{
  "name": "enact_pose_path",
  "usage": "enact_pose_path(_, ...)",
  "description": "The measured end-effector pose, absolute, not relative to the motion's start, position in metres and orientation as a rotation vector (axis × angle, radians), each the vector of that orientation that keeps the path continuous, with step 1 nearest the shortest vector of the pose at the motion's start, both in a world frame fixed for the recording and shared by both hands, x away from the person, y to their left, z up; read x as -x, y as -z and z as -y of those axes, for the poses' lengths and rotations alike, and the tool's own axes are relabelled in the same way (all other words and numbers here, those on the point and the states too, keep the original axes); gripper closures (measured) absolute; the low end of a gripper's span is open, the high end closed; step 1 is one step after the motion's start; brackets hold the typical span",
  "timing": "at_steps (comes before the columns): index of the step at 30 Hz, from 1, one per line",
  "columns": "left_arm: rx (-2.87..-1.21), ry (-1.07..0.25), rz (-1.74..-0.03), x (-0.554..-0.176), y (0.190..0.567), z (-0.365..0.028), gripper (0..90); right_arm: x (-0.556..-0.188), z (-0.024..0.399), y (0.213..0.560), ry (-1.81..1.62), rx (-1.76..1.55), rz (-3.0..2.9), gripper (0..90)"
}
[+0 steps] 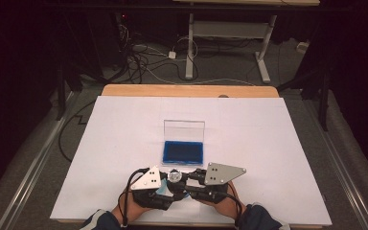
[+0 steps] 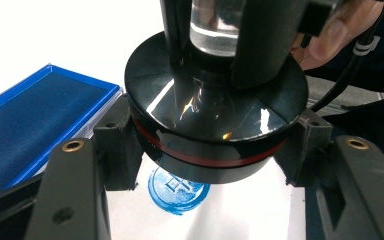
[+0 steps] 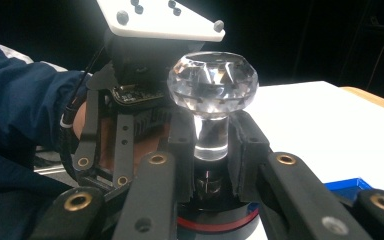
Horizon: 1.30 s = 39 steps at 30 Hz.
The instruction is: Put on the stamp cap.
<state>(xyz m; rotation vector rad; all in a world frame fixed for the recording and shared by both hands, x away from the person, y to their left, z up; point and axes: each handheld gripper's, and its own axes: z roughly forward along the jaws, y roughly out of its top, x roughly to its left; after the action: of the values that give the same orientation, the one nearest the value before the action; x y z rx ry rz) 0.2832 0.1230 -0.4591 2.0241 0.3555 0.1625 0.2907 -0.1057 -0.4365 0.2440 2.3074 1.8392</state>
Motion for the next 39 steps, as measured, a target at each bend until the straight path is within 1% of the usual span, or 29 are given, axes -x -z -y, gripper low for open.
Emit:
enact_pose_path(8, -2.042, -0.205, -0.344, -0.2816, 0.4577, -0.1235, 35.7, -0.2905, 0.1061, 0.437, -1.833, -0.245, -2.307, 75.0)
enact_pose_path(10, -2.051, -0.233, -0.336, -0.2803, 0.4562, -0.1241, 35.9, -0.2906, 0.1067, 0.4367, -1.836, -0.248, -2.305, 75.0)
enact_pose_path(18, -2.044, -0.216, -0.34, -0.2789, 0.4552, -0.1243, 36.2, -0.2888, 0.1062, 0.4359, -1.836, -0.232, -2.304, 75.3)
enact_pose_path(29, -2.035, -0.16, -0.344, -0.2804, 0.4542, -0.125, 36.2, -0.2868, 0.1052, 0.4352, -1.838, -0.222, -2.294, 75.3)
enact_pose_path(39, -2.047, -0.162, -0.344, -0.2822, 0.4593, -0.1241, 36.0, -0.2881, 0.1035, 0.4354, -1.791, -0.218, -2.325, 75.2)
